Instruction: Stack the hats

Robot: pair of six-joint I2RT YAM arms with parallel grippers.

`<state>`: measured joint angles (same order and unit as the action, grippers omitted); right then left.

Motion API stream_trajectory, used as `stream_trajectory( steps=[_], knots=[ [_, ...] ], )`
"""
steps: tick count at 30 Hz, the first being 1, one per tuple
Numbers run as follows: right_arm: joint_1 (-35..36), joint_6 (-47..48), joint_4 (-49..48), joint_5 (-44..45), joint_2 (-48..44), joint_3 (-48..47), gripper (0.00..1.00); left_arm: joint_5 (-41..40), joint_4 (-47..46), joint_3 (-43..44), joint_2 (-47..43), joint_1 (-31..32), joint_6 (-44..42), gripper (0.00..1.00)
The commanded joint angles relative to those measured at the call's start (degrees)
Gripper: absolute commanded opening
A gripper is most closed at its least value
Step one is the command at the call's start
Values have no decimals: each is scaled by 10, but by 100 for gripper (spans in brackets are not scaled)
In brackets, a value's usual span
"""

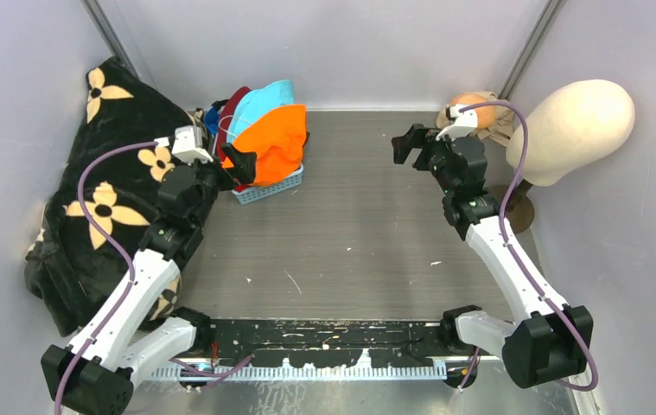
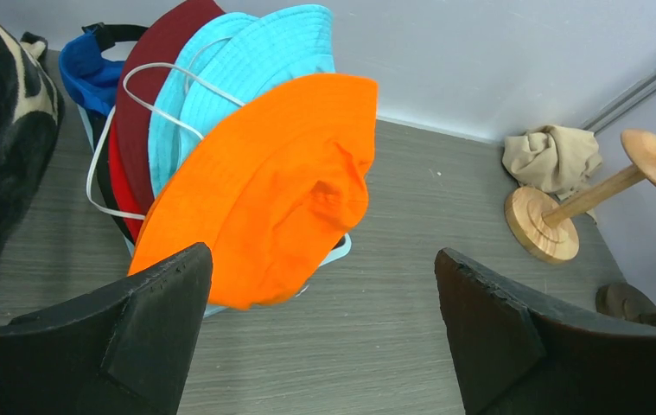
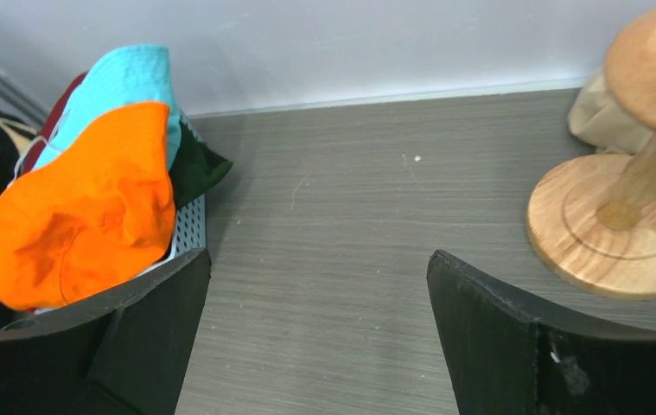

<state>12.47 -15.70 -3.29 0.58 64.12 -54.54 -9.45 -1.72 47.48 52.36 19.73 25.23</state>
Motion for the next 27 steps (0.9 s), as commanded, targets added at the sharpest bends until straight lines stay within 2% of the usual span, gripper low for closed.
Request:
stream_trajectory(
  steps=[1, 5, 8, 12, 16, 19, 27],
  knots=[
    [-7, -4, -56, -82, 12, 20, 100, -1, -44, -13, -21, -1, -11, 100],
    [-7, -2, -1, -110, 75, -25, 100, 12, -47, -17, -21, -1, -32, 100],
    [-7, -9, -9, -89, 88, -13, 100, 48, -16, 12, 13, -1, -54, 98],
    [-7, 1, -12, -63, 74, -5, 100, 63, 38, 70, 105, -1, -76, 75],
    [-6, 5, -6, -70, 64, -13, 100, 50, 79, 119, 195, -1, -85, 68],
    [-7, 3, -1, -73, 59, -12, 100, 50, 50, 119, 238, -1, -86, 59],
    [-6, 11, 10, -77, 49, -12, 100, 29, 30, 134, 292, -1, -121, 57]
  ],
)
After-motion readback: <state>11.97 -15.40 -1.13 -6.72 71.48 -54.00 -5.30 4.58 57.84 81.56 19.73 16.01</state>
